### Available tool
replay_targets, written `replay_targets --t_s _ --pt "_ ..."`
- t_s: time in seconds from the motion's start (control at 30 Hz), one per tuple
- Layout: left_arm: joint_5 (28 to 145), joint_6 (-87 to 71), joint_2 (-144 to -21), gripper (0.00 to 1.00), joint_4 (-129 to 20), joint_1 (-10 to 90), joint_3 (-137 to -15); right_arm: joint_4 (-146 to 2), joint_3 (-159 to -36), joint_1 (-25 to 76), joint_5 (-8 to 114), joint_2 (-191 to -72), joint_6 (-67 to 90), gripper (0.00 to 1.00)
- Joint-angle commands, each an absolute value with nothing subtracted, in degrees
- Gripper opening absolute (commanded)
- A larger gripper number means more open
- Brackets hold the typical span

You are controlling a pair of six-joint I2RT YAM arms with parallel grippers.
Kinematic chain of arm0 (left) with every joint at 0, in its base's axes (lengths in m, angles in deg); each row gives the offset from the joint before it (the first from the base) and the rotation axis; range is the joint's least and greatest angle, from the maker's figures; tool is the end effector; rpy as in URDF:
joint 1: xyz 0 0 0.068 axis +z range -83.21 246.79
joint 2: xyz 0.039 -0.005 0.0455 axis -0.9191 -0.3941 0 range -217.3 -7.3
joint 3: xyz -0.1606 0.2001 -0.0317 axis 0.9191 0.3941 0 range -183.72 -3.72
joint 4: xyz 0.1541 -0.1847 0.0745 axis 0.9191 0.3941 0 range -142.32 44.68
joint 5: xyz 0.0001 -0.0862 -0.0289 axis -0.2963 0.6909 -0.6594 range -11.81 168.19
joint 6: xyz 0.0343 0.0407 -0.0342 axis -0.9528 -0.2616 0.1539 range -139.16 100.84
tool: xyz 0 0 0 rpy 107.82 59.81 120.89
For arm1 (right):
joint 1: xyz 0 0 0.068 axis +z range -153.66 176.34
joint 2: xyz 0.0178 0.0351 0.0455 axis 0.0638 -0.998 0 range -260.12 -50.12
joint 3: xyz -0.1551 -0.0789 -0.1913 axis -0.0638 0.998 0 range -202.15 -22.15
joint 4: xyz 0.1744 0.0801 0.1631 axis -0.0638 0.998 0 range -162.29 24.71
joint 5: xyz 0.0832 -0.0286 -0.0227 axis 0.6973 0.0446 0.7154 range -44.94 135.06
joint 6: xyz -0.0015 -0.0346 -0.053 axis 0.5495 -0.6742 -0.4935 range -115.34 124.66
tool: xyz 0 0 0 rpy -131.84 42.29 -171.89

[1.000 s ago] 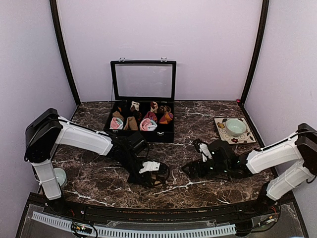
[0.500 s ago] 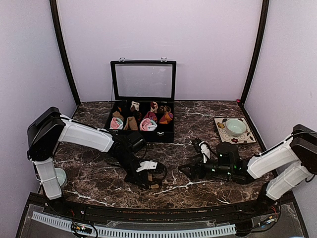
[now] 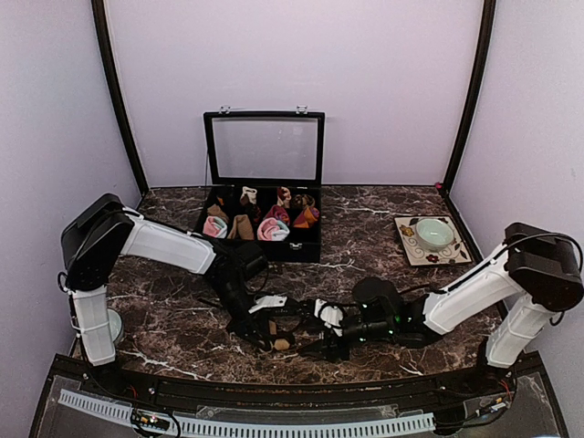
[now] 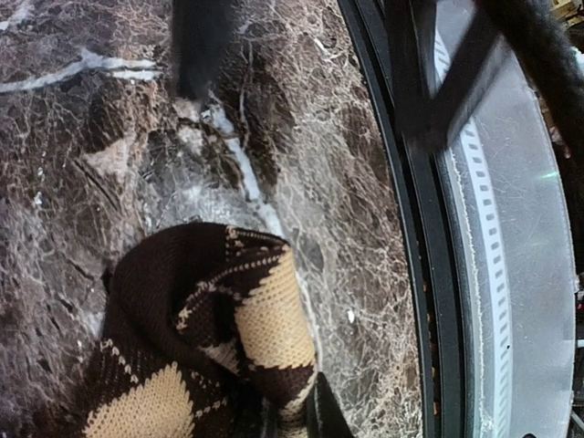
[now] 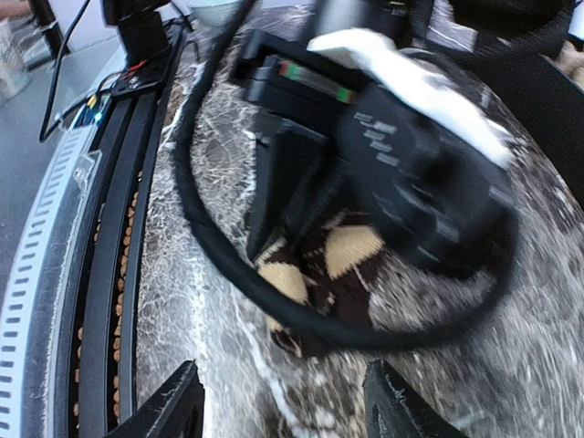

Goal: Roll the socks
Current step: Roll the sock at the center of the board.

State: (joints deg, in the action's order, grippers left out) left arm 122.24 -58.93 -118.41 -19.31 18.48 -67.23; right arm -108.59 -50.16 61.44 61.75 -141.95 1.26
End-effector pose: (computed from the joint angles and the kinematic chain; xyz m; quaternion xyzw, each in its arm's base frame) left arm 0.1943 -0.2689 0.1057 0.6643 0.6428 -0.3783 0.0479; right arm 0.1104 0.2710 0.1228 -0.5383 0.6569 0.3696 0.3769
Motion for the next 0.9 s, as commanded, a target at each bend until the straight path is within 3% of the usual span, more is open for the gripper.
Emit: replay_targets --t_s 0.0,0.27,0.47,0.67,0.73,0.8,0.83,0.87 --pt "119.4 -61.1 -121.5 0.05 -12.7 19.0 -66.0 -107.8 -56.0 64.3 61.5 -147.6 -6.0 0.56" --pt "119.5 -61.3 -122.5 0.06 -12.2 19.3 -66.5 -103.4 -64.1 64.8 62.9 -155.4 -12.5 0.51" --pt "119.8 -62.0 -122.5 0.11 -11.7 19.3 -67.1 -101.3 -66.9 64.8 61.8 -160.2 -14.5 0.40" --pt "120.2 -60.4 -121.2 0.21 -13.0 19.7 -67.4 -101.8 -67.3 64.8 61.1 -162.6 -13.3 0.08" --pt "119.9 -59.0 -120.4 0.28 -13.6 20.0 -67.5 -100.6 -67.3 64.8 61.4 -162.6 -12.6 0.01" --pt "119.1 -58.3 -119.3 0.40 -13.9 20.5 -67.5 -99.2 -67.0 64.9 61.3 -162.0 -12.1 0.00" --pt "118.6 -57.7 -118.6 0.41 -13.9 20.8 -67.4 -98.8 -66.5 64.8 60.9 -161.7 -11.9 0.00" --pt "118.5 -57.6 -117.9 0.53 -13.8 21.2 -67.4 -97.9 -66.3 64.9 60.5 -161.5 -11.8 0.00"
